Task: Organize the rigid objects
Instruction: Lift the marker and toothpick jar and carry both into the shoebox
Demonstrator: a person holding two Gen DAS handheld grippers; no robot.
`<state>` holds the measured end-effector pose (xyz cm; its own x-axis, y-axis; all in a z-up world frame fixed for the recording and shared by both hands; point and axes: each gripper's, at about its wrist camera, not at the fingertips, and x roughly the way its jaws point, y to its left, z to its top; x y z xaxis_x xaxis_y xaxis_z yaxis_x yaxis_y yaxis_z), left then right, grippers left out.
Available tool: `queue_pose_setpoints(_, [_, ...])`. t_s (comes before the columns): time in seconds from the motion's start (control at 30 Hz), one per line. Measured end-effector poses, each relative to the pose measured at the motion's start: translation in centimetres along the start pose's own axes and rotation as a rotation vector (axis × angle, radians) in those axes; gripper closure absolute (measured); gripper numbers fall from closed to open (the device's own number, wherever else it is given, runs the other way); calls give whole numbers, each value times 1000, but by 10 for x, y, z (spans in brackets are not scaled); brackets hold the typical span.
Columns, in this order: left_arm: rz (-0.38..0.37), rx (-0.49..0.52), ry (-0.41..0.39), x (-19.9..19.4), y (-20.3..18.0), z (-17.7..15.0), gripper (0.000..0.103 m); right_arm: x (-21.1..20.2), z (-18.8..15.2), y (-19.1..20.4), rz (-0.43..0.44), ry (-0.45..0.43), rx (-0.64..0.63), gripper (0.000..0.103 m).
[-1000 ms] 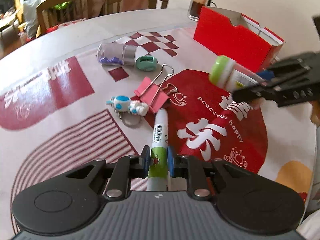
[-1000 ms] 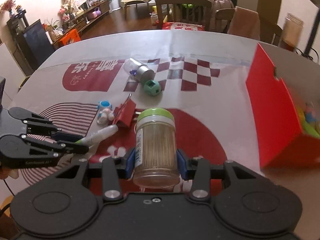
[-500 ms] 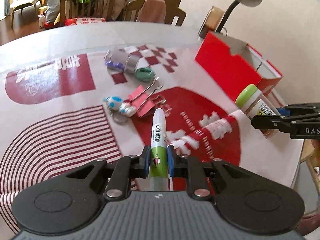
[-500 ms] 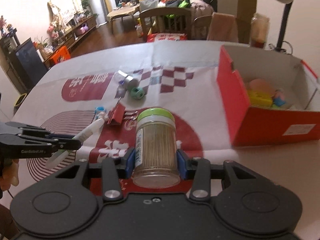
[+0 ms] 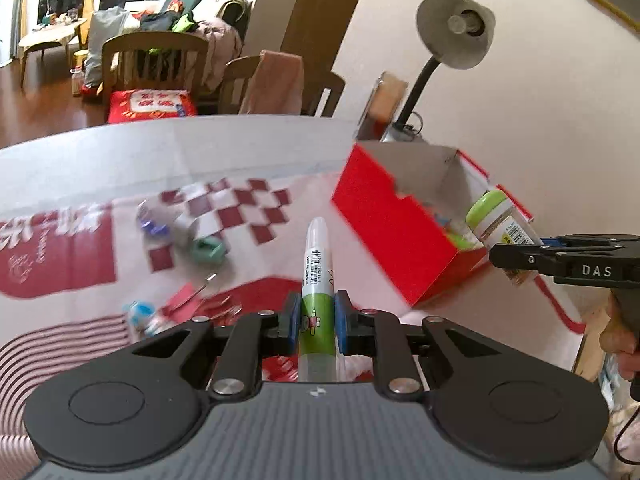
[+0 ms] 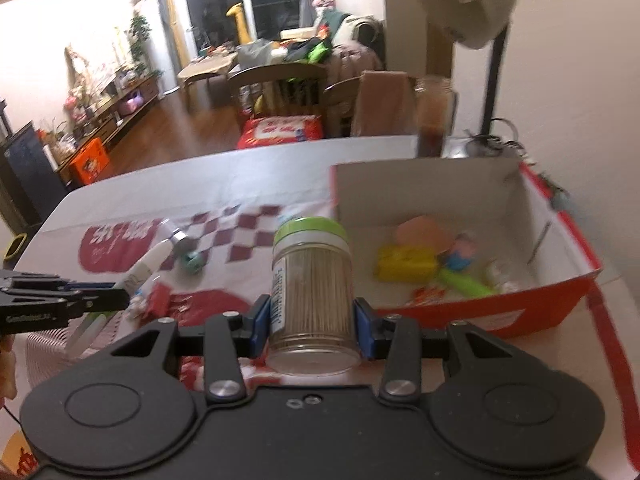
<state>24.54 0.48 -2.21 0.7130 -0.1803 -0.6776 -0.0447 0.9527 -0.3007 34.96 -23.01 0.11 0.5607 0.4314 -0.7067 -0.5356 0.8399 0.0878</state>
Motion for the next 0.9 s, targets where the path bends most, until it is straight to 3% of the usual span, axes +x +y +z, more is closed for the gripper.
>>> queue_pose_setpoints(0.5, [-46,76,7,79,-104,63,86,34,30,-109,-83,5,75,61])
queue_pose_setpoints(0.9, [-15,134,72,158,-163,97,86,72,38,-161,-102,77,77,61])
